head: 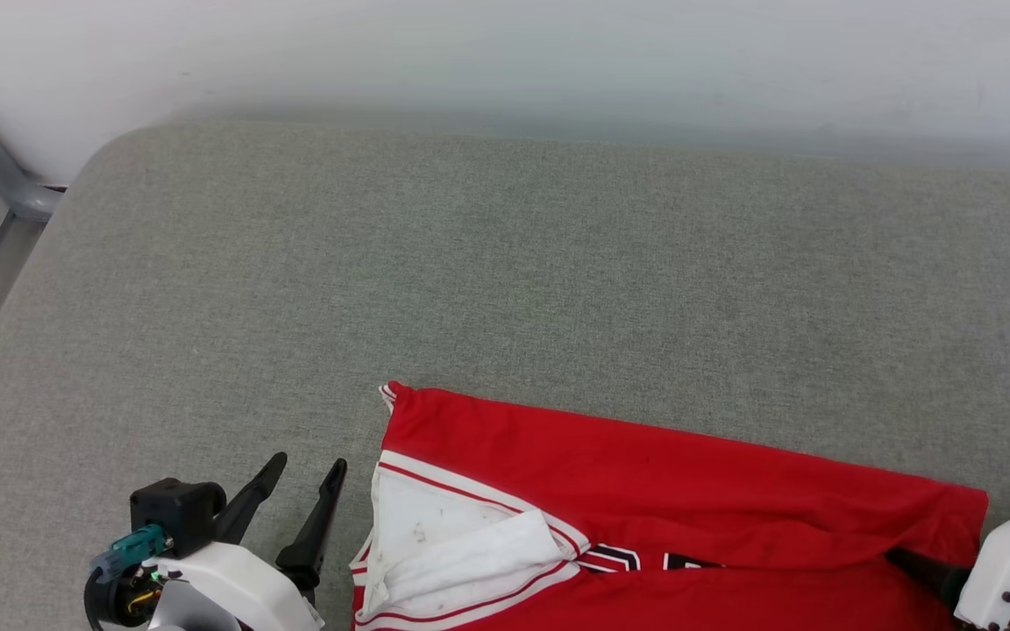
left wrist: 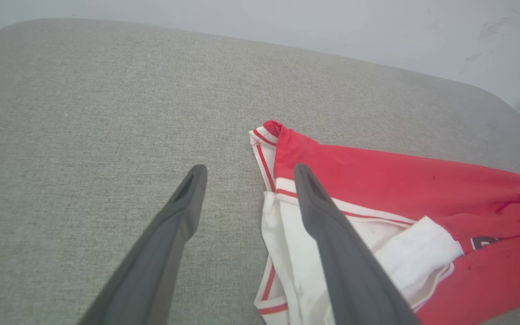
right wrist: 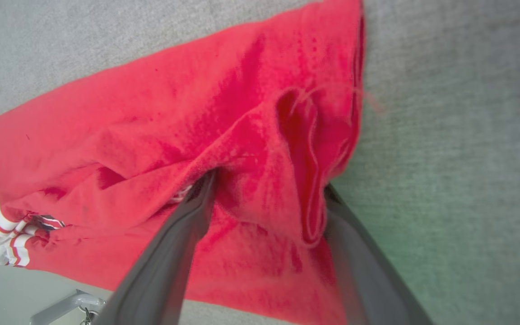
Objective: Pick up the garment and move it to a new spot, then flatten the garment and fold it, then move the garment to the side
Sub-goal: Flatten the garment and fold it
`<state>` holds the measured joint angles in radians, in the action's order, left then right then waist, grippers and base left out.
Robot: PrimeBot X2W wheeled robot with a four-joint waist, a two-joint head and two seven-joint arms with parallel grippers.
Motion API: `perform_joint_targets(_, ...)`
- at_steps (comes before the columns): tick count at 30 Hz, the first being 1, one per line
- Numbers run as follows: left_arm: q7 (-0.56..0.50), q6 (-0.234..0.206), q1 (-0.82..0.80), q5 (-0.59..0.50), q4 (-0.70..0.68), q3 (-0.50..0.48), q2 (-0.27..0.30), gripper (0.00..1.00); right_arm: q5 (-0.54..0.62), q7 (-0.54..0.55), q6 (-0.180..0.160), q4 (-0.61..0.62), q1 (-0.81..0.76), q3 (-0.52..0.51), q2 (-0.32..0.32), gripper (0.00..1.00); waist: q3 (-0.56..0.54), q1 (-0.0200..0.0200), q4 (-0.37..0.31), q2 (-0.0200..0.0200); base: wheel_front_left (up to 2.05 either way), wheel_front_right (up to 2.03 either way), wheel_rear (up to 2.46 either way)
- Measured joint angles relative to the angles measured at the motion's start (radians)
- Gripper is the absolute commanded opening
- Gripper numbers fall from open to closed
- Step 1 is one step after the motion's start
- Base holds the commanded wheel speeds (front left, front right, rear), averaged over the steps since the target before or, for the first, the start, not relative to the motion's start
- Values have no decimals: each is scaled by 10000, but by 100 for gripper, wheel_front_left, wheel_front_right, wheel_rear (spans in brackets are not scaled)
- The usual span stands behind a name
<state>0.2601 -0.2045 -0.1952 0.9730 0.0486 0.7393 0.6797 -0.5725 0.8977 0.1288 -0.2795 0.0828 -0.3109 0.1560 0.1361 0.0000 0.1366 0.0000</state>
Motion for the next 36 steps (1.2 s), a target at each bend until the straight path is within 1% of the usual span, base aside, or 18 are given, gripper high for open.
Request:
perform_joint_targets(1, 0, 21, -2, 0, 29, 4, -10, 100, -6, -33, 0, -8, 0, 82, 35, 94, -13, 0, 0, 0, 0, 0, 0)
perform_joint_targets(2, 0, 23, -2, 0, 56, 6, -23, 100, -8, -113, 0, -31, -2, 138, 61, 42, -32, 0, 0, 0, 0, 0, 0)
perform_joint_targets(3, 0, 33, -3, 2, 84, 8, -35, 100, -17, -192, 2, -88, -5, 159, 79, 1, -54, 0, 0, 0, 0, 0, 0)
perform_joint_targets(9, 0, 115, 5, 4, 234, -12, -84, 100, -142, -623, 21, -272, -23, 474, 290, 0, -180, 1, -27, 0, 0, 0, 0)
perform_joint_targets(16, 2, 201, 61, 2, 364, -52, -130, 100, -17, -1730, 35, -502, -13, 401, 679, 0, -352, 1, -73, 1, 0, 0, 0)
perform_joint_targets(18, 0, 213, 76, -6, 376, -61, -130, 100, 36, -1852, 33, -548, -12, 362, 763, 0, -380, 1, -83, 1, 0, 0, 0)
perform_joint_targets(24, 2, 276, 147, -25, 420, -81, -153, 100, 598, -2393, 31, -851, -3, -17, 1360, 0, -501, 1, -140, 1, 0, 0, 0)
perform_joint_targets(29, 2, 299, 178, -29, 483, -98, -174, 100, 725, -2646, 29, -1074, 12, -309, 1833, 0, -587, 1, -182, 1, 0, 0, 0)
perform_joint_targets(32, 2, 349, 233, -56, 533, -98, -211, 100, 556, -2788, 29, -934, 16, -278, 1877, 0, -671, 0, -201, 1, 0, 0, 0)
perform_joint_targets(36, 2, 370, 246, -56, 571, -144, -276, 100, 301, -2746, 27, -341, -96, -52, 1906, 0, -777, 1, -245, 1, 0, 0, 0)
